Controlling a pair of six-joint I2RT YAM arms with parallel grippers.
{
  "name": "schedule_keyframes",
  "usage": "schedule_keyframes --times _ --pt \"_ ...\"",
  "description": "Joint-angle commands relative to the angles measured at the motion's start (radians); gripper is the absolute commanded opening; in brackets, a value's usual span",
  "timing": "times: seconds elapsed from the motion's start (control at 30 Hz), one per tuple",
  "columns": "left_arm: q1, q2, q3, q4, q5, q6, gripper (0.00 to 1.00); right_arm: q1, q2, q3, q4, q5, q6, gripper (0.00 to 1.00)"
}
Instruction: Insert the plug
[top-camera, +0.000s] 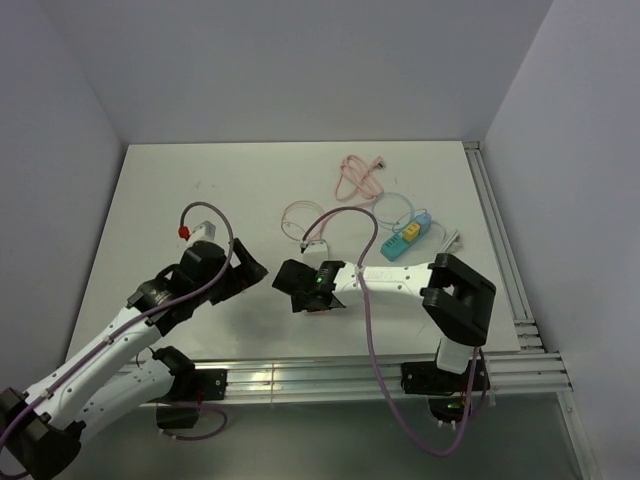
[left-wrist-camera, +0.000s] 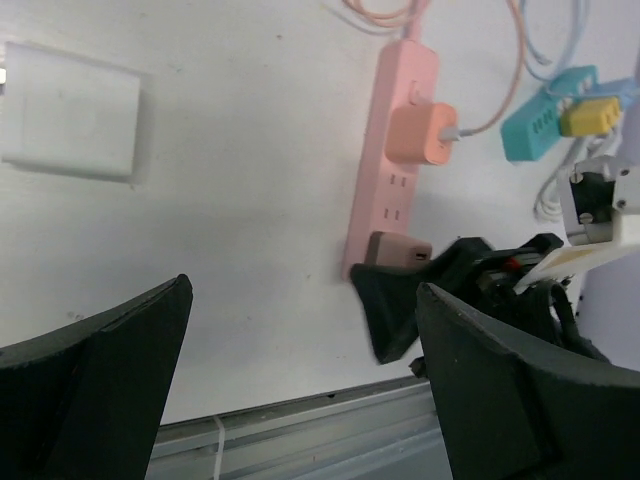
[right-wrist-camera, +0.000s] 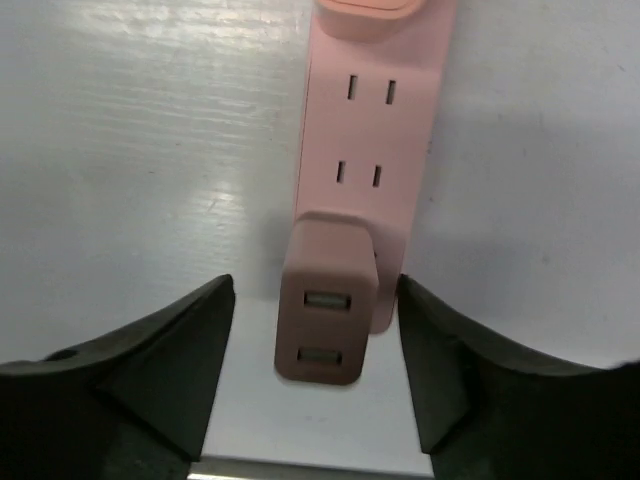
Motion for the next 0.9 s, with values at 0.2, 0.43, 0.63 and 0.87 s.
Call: schedule_keyframes --times 0.2,0.43,0.63,0.87 --pt "0.145 0.155 0.132 -0.1 -0.053 -0.094 1.0 -0.025 -0.123 0.041 0.067 0.014 -0.164 0.95" --pt "0.239 0.382 0.22 -0.206 -0.088 -0.155 0.99 -0.028 -0.4 -0.049 0.041 0.023 -0.178 1.0" --pt "0.317 0.557 0.268 -0.29 -0.07 -0.319 0.99 -0.032 -0.606 -0.143 -0.016 0.071 -0.168 1.0" --pt "0.341 0.769 0.315 -0.309 -0.002 -0.387 0.99 -0.04 -0.728 -0.23 -0.037 0.088 -0.154 1.0"
